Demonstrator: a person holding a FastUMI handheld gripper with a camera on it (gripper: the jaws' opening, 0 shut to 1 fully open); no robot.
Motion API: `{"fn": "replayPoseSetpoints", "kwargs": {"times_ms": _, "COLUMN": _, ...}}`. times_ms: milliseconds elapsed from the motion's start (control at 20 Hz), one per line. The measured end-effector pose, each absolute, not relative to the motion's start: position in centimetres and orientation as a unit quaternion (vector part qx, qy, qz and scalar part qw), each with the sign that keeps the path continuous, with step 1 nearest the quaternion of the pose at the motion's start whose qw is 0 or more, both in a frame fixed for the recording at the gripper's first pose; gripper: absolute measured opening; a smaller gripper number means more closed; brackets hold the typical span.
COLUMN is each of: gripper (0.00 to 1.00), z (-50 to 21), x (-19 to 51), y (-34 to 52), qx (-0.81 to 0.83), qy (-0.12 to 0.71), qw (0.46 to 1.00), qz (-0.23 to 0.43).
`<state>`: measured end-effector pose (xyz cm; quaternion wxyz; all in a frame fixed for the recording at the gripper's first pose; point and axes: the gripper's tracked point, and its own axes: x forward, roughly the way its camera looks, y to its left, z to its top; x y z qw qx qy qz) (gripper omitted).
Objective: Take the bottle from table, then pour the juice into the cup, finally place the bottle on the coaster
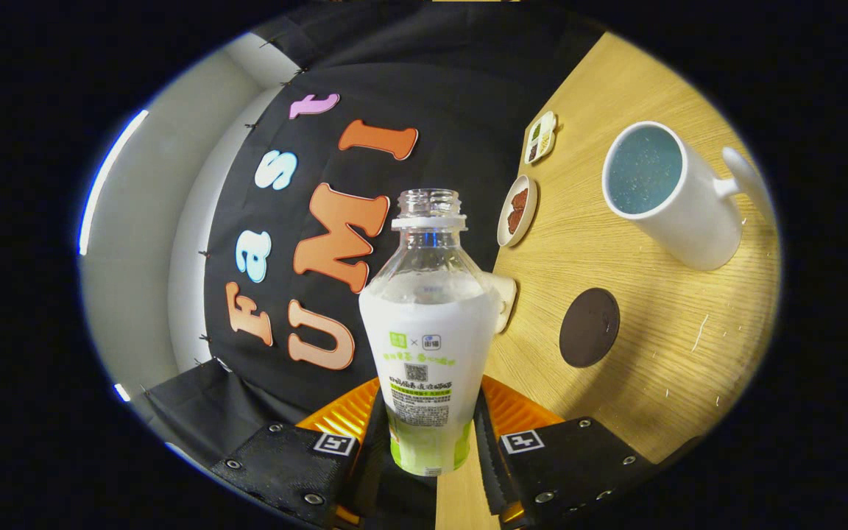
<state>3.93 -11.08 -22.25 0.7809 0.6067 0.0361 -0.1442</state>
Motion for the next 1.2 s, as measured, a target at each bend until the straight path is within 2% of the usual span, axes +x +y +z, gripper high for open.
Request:
{"fn": "replayPoseSetpoints", "kwargs": {"times_ms": 450, "gripper": 0.57, "z": -23.0, "x": 4.0, "y": -13.4, "qx": 0.663, "qy": 0.021, "qw": 0.727, "qz": -0.174}}
{"fn": "replayPoseSetpoints", "kwargs": {"times_ms": 1200, "gripper": 0.57, "z": -21.8, "x": 2.9, "y": -15.6, "qx": 0.731, "qy": -0.011, "qw": 0.657, "qz": -0.185}}
